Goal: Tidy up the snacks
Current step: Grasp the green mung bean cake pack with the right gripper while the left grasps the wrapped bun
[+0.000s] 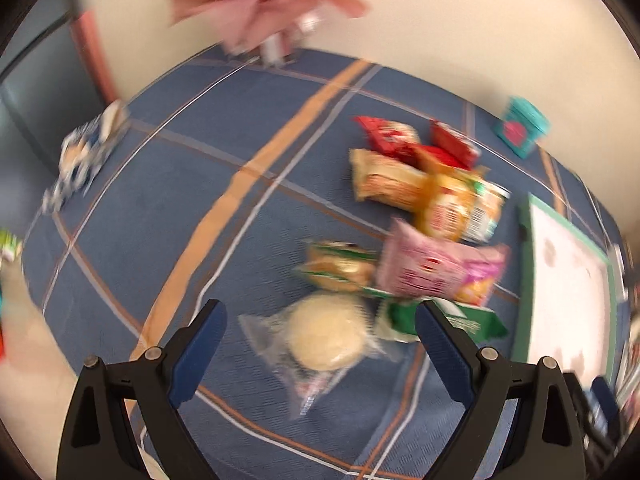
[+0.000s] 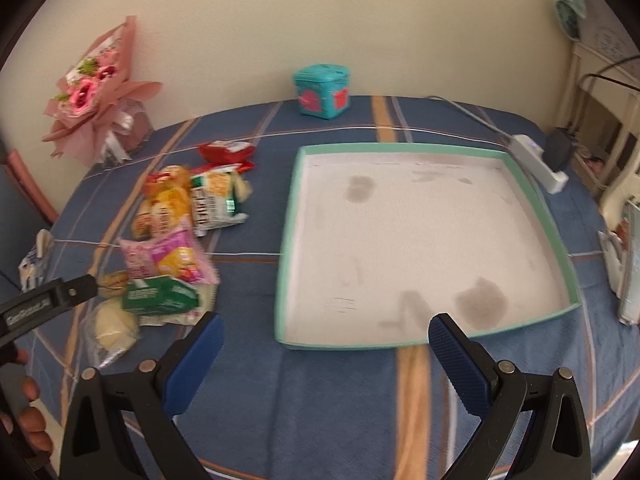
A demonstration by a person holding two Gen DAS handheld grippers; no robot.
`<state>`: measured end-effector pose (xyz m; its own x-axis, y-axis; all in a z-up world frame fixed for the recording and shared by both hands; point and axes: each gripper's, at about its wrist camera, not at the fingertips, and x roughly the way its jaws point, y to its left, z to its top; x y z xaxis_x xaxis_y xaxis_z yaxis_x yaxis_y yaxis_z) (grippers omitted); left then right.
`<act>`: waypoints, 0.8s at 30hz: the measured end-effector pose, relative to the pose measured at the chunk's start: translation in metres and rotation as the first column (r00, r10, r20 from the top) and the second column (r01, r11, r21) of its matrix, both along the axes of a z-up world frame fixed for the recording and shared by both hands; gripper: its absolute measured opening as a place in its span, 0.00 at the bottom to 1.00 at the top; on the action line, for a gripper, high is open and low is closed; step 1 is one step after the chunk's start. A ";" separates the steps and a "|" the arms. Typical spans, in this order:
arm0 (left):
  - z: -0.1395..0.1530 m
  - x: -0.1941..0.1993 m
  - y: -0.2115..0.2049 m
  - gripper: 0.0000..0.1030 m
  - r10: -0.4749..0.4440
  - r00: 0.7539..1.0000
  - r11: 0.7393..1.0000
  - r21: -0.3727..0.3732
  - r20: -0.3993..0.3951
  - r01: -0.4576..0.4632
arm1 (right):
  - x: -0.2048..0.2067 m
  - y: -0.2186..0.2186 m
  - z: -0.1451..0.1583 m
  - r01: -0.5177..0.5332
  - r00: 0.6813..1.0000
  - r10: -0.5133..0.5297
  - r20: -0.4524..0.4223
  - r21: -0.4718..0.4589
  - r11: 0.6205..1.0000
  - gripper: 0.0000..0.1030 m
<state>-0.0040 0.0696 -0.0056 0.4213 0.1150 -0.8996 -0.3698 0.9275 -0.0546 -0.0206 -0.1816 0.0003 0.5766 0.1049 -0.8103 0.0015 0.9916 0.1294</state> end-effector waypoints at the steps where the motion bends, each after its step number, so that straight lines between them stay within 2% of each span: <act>1: -0.003 -0.001 0.007 0.92 0.037 0.999 0.999 0.003 -0.014 -0.037 | 0.002 0.006 0.000 -0.025 1.000 0.025 0.001 0.012 1.000 1.00; 7: -0.021 -0.005 0.037 0.92 0.166 0.983 0.983 -0.065 -0.080 -0.171 | 0.011 0.056 -0.002 -0.180 0.984 0.179 0.017 0.018 0.984 1.00; 18: -0.034 -0.002 0.059 0.92 0.210 0.973 0.968 -0.116 -0.098 -0.221 | 0.022 0.113 -0.019 -0.314 0.949 0.314 -0.003 0.005 0.949 1.00; 24: -0.035 -0.002 0.063 0.92 0.227 0.968 0.961 -0.139 -0.105 -0.241 | 0.031 0.134 -0.031 -0.334 0.942 0.334 -0.027 -0.036 0.942 0.99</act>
